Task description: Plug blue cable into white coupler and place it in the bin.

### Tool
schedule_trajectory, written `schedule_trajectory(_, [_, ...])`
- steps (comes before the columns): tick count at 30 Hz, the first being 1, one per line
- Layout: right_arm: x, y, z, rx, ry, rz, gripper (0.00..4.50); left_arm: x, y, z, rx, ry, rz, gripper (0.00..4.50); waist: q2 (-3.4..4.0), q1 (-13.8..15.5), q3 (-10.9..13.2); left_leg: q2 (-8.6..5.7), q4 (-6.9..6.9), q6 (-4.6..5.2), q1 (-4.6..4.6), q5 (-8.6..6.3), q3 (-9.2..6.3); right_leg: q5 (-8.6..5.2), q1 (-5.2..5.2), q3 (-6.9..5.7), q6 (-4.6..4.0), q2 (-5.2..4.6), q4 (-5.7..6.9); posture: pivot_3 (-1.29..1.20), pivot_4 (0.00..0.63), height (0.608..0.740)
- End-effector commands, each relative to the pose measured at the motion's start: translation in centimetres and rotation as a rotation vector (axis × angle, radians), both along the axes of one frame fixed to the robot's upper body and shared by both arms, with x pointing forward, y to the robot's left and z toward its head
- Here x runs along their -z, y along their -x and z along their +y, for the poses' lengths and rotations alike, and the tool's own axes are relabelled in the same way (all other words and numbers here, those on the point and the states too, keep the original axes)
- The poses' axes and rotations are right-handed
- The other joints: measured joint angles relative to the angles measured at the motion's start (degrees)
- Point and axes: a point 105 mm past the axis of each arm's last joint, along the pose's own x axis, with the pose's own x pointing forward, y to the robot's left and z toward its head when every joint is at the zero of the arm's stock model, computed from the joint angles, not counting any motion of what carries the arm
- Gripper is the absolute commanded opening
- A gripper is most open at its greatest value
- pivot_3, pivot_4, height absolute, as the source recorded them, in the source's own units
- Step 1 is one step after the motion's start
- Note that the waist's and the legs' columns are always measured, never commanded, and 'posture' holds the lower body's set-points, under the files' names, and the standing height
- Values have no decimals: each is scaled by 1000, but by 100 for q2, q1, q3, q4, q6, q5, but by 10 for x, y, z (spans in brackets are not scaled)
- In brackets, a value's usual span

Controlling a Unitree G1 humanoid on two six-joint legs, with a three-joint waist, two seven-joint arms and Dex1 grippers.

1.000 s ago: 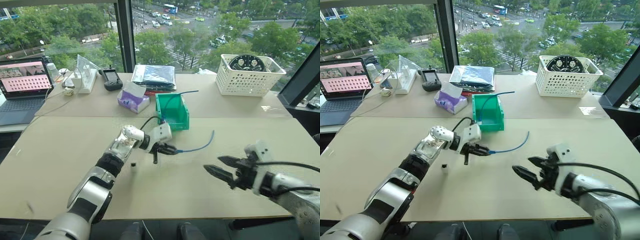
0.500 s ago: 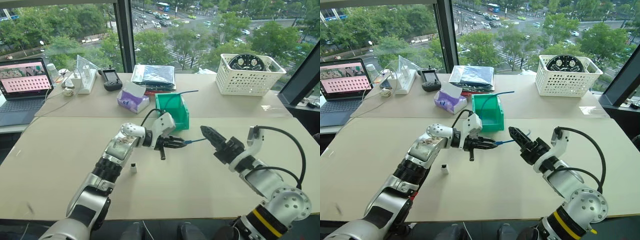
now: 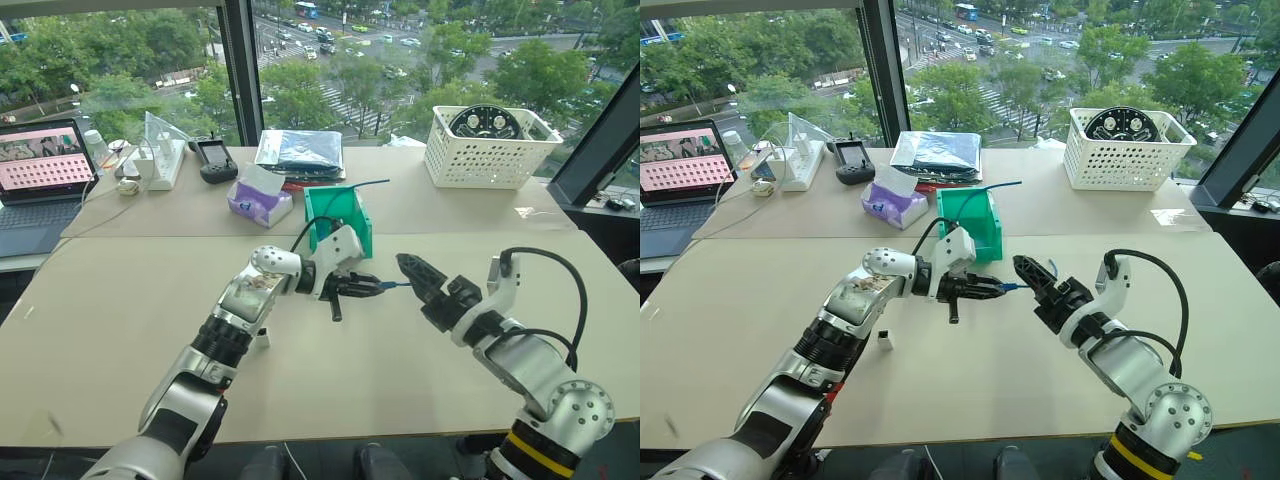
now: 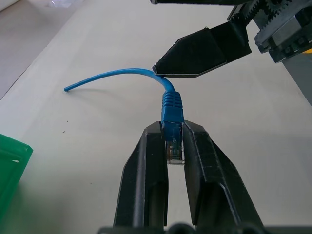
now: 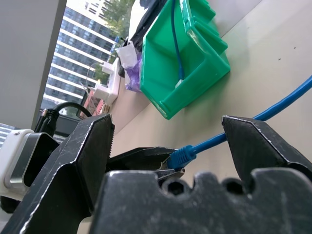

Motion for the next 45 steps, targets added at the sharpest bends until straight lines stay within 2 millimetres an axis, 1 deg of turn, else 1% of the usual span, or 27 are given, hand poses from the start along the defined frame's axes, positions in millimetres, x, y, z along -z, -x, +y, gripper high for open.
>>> schedule_trajectory(1, [-3,4,-16,36,-6,7,4204,-15,-1,-4,25,-1,-92,52,0,12,0,0,0,0,0,0,0,-1,1,0,2,0,-1,0,150,740])
schedule_trajectory(3, [2,8,-38,98,24,31,4204,-15,-4,-1,17,-11,-104,52,0,42,0,-2,0,0,-2,0,0,-2,4,1,3,-1,-5,0,150,740])
schedule_trajectory(4, [3,11,-46,120,23,39,4204,-16,-5,0,15,-11,-109,52,0,54,0,-3,1,1,-2,0,1,-2,5,2,3,-1,-8,0,150,740])
schedule_trajectory(6, [5,18,-54,140,18,51,4204,-19,-7,1,4,2,-113,52,0,54,0,-4,0,3,-3,-2,3,-5,6,11,8,0,-9,0,150,740])
schedule_trajectory(8, [5,22,-55,142,14,58,4204,-20,-8,1,0,7,-115,52,0,56,0,-3,0,4,-4,-2,2,-7,6,11,10,1,-9,0,150,740])
schedule_trajectory(12, [3,22,-32,74,-22,50,4204,-19,-6,-4,19,12,-114,52,0,11,0,4,0,4,-3,-2,4,-18,6,18,28,6,-8,0,150,740])
schedule_trajectory(14, [0,20,-24,56,-36,41,4204,-19,-4,-8,29,15,-113,52,0,17,0,4,0,7,-1,-1,3,-23,6,18,37,6,-6,0,150,740])
schedule_trajectory(17, [-4,17,-6,5,-35,14,4204,-28,7,-21,75,39,-124,52,0,32,0,2,1,7,-2,0,3,-23,7,18,37,4,-7,0,150,740])
schedule_trajectory(21, [-5,16,-3,-4,-52,6,4204,-28,14,-25,90,40,-120,52,0,78,0,-1,1,13,-7,-3,1,-18,6,16,29,1,-11,0,150,740])
schedule_trajectory(23, [-6,15,-1,-10,-61,-1,4204,-27,16,-26,90,40,-118,52,0,77,0,-4,1,16,-9,-5,2,-7,6,17,10,-1,-14,0,150,740])
schedule_trajectory(29, [-8,13,3,-24,-69,-12,4204,-26,16,-25,83,40,-113,52,0,72,0,-2,2,17,-8,-6,2,-8,6,17,11,1,-12,0,150,740])
schedule_trajectory(30, [-8,13,3,-24,-71,-14,3940,-26,16,-25,82,39,-113,52,0,72,0,-2,2,17,-8,-6,2,-8,6,17,11,2,-12,0,150,740])
schedule_trajectory(32, [-9,12,3,-24,-73,-17,3560,-25,16,-25,80,36,-112,52,0,72,0,-3,2,17,-8,-6,2,-9,6,17,12,1,-12,0,150,740])
schedule_trajectory(35, [-10,12,4,-30,-82,-24,2559,-24,15,-25,78,33,-112,52,0,73,0,-3,2,17,-8,-6,2,-8,6,17,11,1,-13,0,150,740])
schedule_trajectory(37, [-10,13,4,-31,-85,-23,1766,-24,15,-26,78,34,-112,52,0,73,0,-3,2,17,-8,-6,2,-8,6,17,11,1,-13,0,150,740])
schedule_trajectory(40, [-9,14,4,-30,-85,-20,872,-23,14,-26,77,35,-111,52,0,78,0,-3,2,17,-8,-6,2,-8,6,17,11,1,-13,0,150,740])
schedule_trajectory(42, [-9,15,3,-28,-85,-19,87,-24,13,-26,74,40,-110,52,0,74,0,-3,2,17,-8,-6,2,-8,6,17,11,0,-13,0,150,740])
schedule_trajectory(43, [-9,15,3,-27,-84,-20,36,-24,13,-26,71,43,-109,52,0,74,0,-3,2,17,-8,-6,3,-8,6,17,11,0,-13,0,150,740])
schedule_trajectory(45, [-9,14,2,-23,-84,-22,0,-26,11,-26,61,56,-103,1060,0,74,0,-3,2,17,-8,-6,2,-8,6,17,10,0,-13,0,150,740])
